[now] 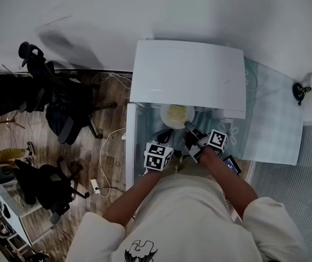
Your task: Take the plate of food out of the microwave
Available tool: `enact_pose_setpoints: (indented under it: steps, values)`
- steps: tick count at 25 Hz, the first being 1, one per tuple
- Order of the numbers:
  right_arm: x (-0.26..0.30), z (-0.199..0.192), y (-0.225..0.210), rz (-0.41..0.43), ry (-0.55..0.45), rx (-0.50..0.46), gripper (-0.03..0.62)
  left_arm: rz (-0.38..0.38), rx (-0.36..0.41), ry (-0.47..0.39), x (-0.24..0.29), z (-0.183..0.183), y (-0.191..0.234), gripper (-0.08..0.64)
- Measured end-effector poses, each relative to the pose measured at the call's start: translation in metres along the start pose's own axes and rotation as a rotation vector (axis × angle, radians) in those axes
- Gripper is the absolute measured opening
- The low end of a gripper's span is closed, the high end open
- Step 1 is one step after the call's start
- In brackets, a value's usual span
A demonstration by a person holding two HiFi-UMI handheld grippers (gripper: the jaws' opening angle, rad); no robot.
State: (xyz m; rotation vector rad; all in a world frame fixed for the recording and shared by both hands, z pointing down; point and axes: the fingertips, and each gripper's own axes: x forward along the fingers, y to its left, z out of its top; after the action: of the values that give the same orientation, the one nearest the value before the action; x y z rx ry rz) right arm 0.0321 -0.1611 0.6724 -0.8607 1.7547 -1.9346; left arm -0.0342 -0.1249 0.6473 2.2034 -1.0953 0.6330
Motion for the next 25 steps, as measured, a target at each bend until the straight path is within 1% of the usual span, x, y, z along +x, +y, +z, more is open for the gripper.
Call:
enact_pose_setpoints:
  steps: [5,8,10,14,16,18,19,25]
  values:
    - [-0.027,-0.013,0.027,0.005,0.027,-0.015,0.025,-0.046,0.047,-0.06,-0.031,0.015,-0.022,0.005]
    - [-0.044,-0.023,0.045,0.023,0.052,-0.01,0.025,-0.082,0.067,-0.123,-0.057,0.031,-0.038,0.005]
    - [-0.056,-0.031,0.056,0.031,0.073,-0.011,0.025,-0.093,0.088,-0.165,-0.074,0.041,-0.046,0.005]
    - [-0.079,-0.049,0.081,0.054,0.108,-0.005,0.025,-0.137,0.093,-0.236,-0.105,0.058,-0.064,0.005]
    - [-0.087,-0.058,0.091,0.074,0.123,-0.002,0.025,-0.154,0.128,-0.266,-0.115,0.064,-0.075,0.005]
    - [-0.092,-0.063,0.097,0.084,0.129,-0.002,0.025,-0.164,0.17,-0.283,-0.119,0.066,-0.084,0.005]
    - [-0.093,-0.064,0.098,0.086,0.128,-0.006,0.025,-0.168,0.179,-0.287,-0.119,0.067,-0.086,0.005]
    - [-0.093,-0.053,0.106,0.093,0.11,-0.024,0.025,-0.165,0.186,-0.305,-0.117,0.075,-0.088,0.005]
